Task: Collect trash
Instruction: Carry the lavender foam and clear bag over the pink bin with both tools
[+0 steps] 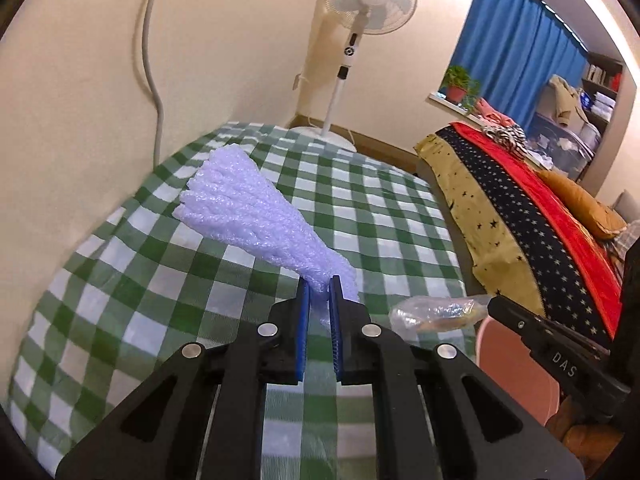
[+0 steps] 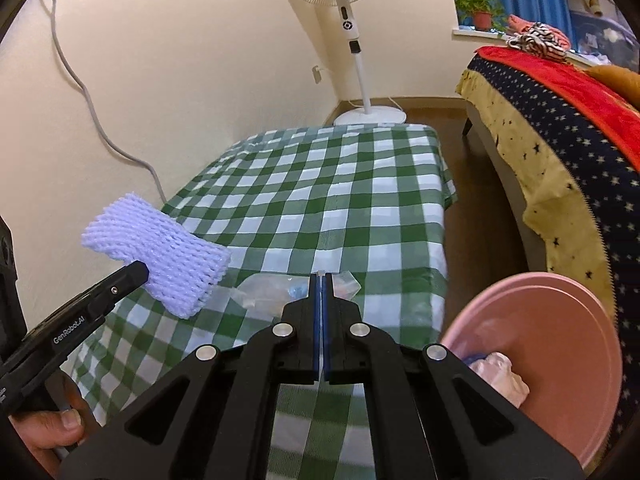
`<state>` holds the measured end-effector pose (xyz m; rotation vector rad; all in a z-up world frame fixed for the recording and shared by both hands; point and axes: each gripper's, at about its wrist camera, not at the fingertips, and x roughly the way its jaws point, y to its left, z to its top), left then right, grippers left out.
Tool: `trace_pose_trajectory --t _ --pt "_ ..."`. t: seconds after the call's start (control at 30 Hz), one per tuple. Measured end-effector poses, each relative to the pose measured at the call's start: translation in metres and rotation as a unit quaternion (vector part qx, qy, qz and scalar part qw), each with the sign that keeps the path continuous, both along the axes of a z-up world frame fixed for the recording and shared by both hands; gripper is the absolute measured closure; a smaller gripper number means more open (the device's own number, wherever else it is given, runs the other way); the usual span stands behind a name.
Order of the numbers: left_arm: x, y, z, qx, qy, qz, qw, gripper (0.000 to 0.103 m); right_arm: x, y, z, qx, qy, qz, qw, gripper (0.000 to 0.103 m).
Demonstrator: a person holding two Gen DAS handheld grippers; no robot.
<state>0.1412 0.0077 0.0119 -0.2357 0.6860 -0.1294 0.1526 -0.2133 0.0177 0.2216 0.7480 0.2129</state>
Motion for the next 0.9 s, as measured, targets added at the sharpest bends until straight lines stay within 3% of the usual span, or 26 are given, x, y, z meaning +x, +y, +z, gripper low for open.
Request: trace_pose_trajectory --t 0.53,0.9 --pt "-0.067 -0.011 0.023 0.028 -0.022 -0.030 0.9989 0.093 -0.085 -0.024 0.047 0.016 -0.036 -0.016 0.999 0.102" --pt "-0.091 -0.027 0.019 0.043 -0.043 -0.058 0.9964 0.093 -0.125 -0.043 0.039 0.020 -0.043 -0.046 0.998 0.102"
